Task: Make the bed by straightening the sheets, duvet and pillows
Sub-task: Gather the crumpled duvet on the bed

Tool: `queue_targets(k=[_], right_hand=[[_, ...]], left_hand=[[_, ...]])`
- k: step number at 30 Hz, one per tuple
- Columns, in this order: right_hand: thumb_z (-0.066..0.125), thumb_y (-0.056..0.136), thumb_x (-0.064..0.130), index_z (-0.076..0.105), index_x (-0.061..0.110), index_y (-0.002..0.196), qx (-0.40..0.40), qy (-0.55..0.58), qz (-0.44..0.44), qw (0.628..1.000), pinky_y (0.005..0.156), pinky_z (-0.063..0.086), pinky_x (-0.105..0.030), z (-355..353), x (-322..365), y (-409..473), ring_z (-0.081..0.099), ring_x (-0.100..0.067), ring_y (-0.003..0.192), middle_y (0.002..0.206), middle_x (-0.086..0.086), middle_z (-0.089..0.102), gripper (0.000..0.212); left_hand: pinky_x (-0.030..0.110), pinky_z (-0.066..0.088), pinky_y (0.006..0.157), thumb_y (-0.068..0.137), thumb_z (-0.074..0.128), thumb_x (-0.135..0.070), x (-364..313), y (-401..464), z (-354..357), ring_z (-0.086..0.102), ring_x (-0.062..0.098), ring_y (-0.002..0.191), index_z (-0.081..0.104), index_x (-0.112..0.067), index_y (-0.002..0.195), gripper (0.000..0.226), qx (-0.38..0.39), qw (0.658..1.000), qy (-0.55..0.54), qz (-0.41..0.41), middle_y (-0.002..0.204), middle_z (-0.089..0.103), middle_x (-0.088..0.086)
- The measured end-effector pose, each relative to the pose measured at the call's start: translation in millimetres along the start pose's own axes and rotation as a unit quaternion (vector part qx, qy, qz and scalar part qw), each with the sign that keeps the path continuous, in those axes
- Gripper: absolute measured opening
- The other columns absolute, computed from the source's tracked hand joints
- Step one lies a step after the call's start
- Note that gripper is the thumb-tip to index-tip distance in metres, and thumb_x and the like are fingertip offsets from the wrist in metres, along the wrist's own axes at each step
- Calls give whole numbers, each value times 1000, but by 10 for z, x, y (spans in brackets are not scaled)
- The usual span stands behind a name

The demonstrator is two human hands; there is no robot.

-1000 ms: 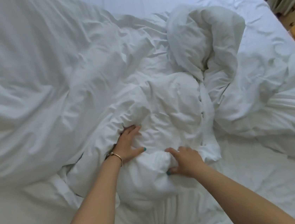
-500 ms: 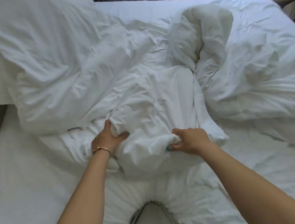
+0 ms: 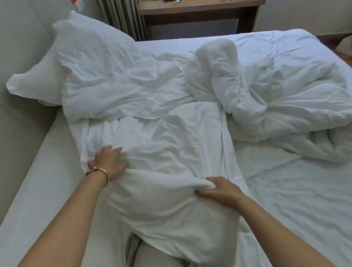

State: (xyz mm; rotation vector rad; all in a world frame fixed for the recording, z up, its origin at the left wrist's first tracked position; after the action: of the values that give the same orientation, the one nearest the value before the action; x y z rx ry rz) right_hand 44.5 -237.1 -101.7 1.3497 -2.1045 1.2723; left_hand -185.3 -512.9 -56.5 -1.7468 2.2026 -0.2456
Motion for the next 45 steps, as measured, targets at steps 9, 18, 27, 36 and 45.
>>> queue_targets(k=[9,18,27,36,45], right_hand=[[55,79,71,59,35,94,-19,-130,21,991,74,51,-33,386,-469,103,63,-13,84,88,11,66,39],[69,65,68,64,31,79,-41,54,13,998,70,50,-36,561,-855,269,65,-15,74,73,8,67,40],[67,78,61,52,35,98,-78,-12,11,997,73,41,-33,696,-771,93,57,-5,84,90,18,62,36],[51,55,79,40,51,115,-84,-16,-1,996,80,40,-34,746,-113,-205,58,-16,94,103,19,60,67],[65,88,48,30,47,146,105,-98,-149,978,100,42,-29,2699,1754,-529,54,-19,125,136,3,59,67]], left_hand=[[42,24,113,72,43,-75,186,-1232,2171,21,35,141,1,-51,147,89,122,970,-182,-104,155,22,14],[40,28,113,64,79,-58,-149,-975,2450,26,26,139,-2,-42,149,119,-50,752,-593,-284,154,16,12],[31,42,104,63,88,-36,-185,-881,2498,52,14,120,22,-38,146,106,-113,684,-690,-208,135,46,-10],[11,26,103,72,76,2,16,-906,1547,33,6,131,21,-26,150,99,-138,719,-677,-79,143,30,-7],[30,40,103,72,66,-12,2422,-1541,58,49,27,123,36,-58,134,83,-129,928,-349,-20,135,46,8]])
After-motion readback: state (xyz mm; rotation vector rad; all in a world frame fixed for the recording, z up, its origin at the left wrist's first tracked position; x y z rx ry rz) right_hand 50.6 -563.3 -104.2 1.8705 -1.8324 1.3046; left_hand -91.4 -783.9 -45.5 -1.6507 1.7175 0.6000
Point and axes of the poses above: each hand's wrist, its own y-axis towards the middle knuckle, its own z-axis out of the palm, x = y × z, the point moved 10 cm from there along y, towards the middle knuckle
